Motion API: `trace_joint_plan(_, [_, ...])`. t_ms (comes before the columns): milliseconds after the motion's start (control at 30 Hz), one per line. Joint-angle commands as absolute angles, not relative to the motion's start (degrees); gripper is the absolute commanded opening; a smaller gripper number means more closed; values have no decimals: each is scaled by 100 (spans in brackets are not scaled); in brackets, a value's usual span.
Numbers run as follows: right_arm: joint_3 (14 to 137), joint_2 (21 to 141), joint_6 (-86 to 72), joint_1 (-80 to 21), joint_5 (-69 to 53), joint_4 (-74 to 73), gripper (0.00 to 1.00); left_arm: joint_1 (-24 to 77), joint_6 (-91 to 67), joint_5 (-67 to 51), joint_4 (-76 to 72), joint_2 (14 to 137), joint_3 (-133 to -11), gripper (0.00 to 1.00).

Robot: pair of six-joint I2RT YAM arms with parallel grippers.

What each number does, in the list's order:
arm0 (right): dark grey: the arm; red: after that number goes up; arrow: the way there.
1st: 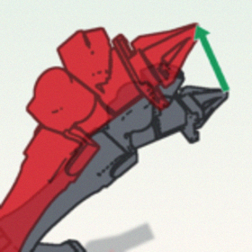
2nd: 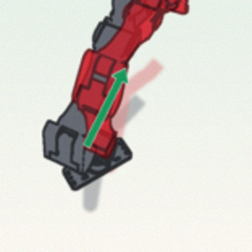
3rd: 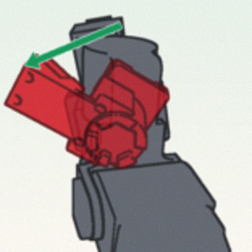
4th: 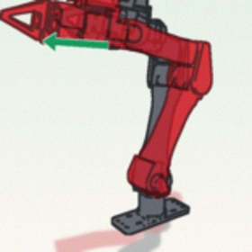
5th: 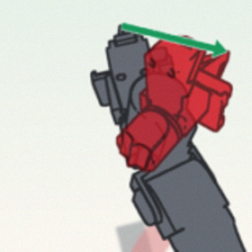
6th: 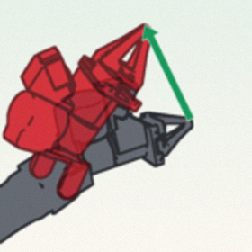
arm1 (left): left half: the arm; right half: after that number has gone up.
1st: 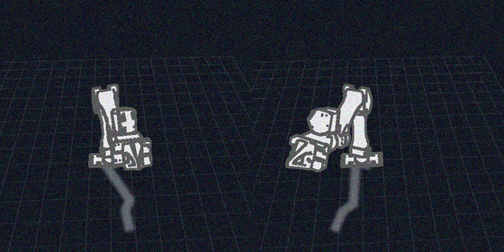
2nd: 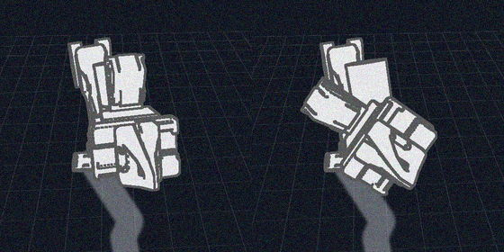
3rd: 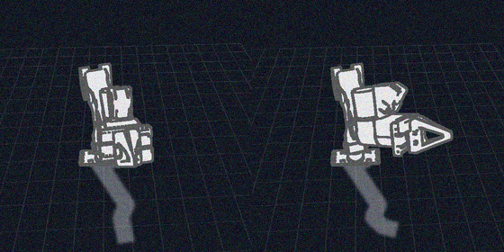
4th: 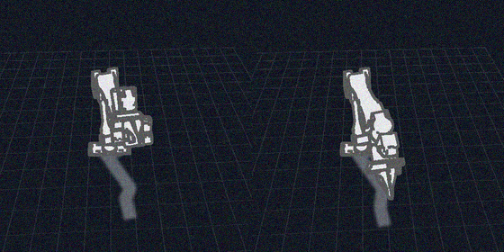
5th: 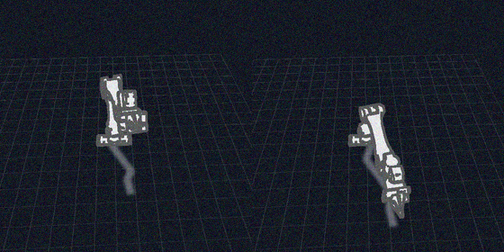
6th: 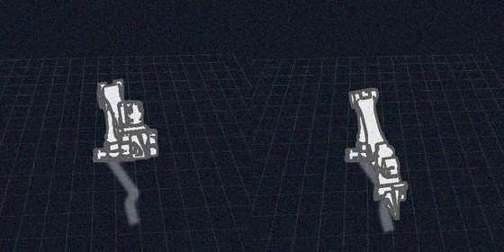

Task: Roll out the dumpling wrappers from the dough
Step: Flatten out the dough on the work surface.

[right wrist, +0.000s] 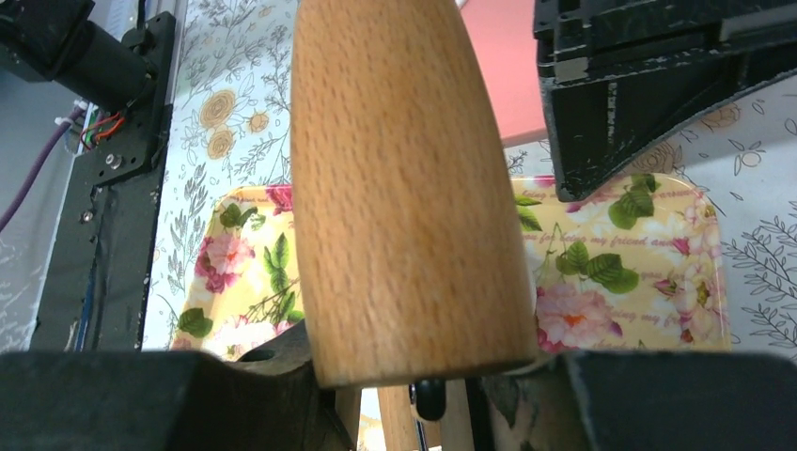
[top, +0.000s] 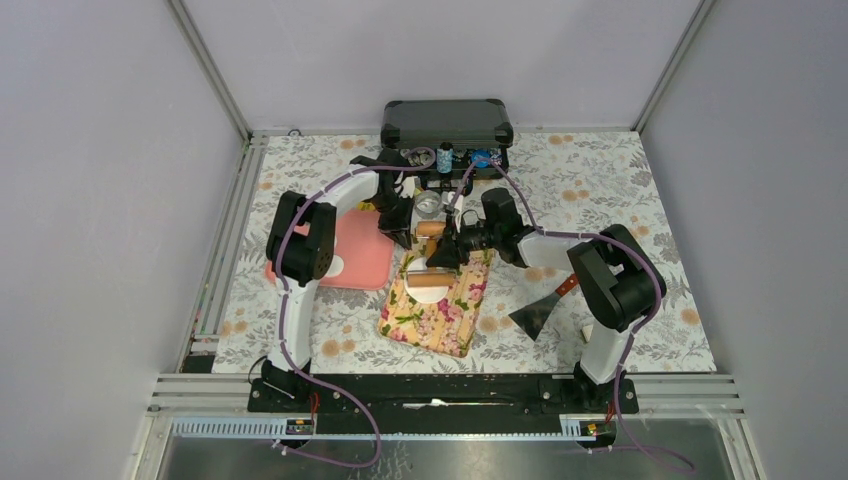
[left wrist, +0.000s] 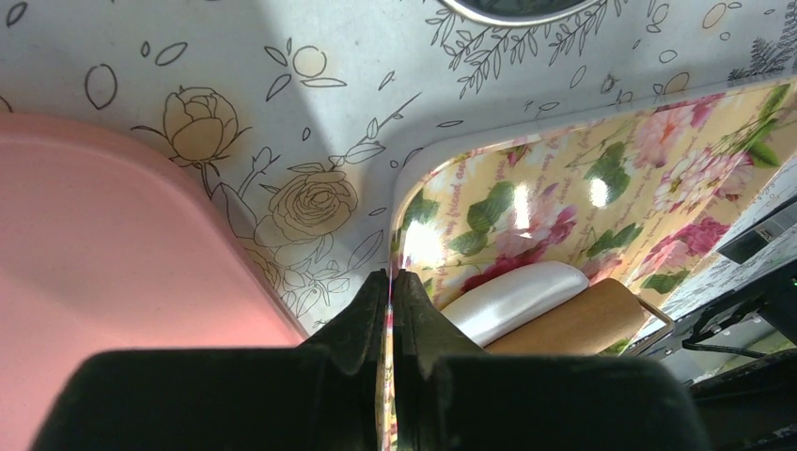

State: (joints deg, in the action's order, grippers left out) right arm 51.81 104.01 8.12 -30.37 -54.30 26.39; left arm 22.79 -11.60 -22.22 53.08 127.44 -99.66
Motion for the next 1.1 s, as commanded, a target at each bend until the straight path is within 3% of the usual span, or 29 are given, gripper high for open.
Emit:
trace_joint_plan(0, [4952,10578,1572,-3158,-5431,1521,0,2268,-1176,-2041,4704,13042,-9822,0])
trace_joint_plan(1067, [4060,10287,3189,-3511,-6407,1257,0,2230,-1292,-1993,4503,12930,-9607,0])
